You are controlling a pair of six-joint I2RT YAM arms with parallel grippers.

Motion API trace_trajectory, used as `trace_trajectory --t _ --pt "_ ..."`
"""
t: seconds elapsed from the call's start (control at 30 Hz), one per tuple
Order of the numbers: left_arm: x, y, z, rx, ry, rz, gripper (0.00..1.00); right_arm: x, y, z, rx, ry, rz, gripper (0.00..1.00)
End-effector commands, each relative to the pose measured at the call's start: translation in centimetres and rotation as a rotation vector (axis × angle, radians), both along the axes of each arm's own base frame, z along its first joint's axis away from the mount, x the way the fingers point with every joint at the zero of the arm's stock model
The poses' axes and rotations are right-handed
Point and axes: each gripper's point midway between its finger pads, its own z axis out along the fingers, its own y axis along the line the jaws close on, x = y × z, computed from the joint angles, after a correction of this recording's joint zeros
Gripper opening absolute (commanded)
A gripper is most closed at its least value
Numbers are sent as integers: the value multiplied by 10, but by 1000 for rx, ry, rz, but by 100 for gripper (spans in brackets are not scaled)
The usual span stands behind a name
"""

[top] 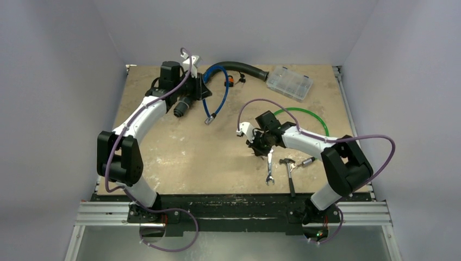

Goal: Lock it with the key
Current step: Pick up the key from the center of the board.

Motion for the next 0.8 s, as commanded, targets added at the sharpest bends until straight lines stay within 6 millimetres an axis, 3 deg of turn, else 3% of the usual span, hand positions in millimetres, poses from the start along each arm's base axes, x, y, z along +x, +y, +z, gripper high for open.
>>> trace_trajectory --t 0.0,0.13,0.33,0.53,0.67,0.77 --pt "-13 -21 37 -168 -38 -80 0 22 16 52 139 -53 -45 0" --pt "-15 -33 7 -250 96 -104 0 53 19 90 237 -102 -108 0" --pt "9 -46 -29 -323 172 -98 0 105 14 123 336 -151 -212 0" --pt "40 -52 -87 -303 323 -77 0 145 28 128 380 -175 -267 0" --pt "41 -39 -121 -230 395 -21 0 166 35 126 404 -170 -303 0" --pt "41 -25 -133 -177 404 22 0 181 38 120 403 -167 -324 0"
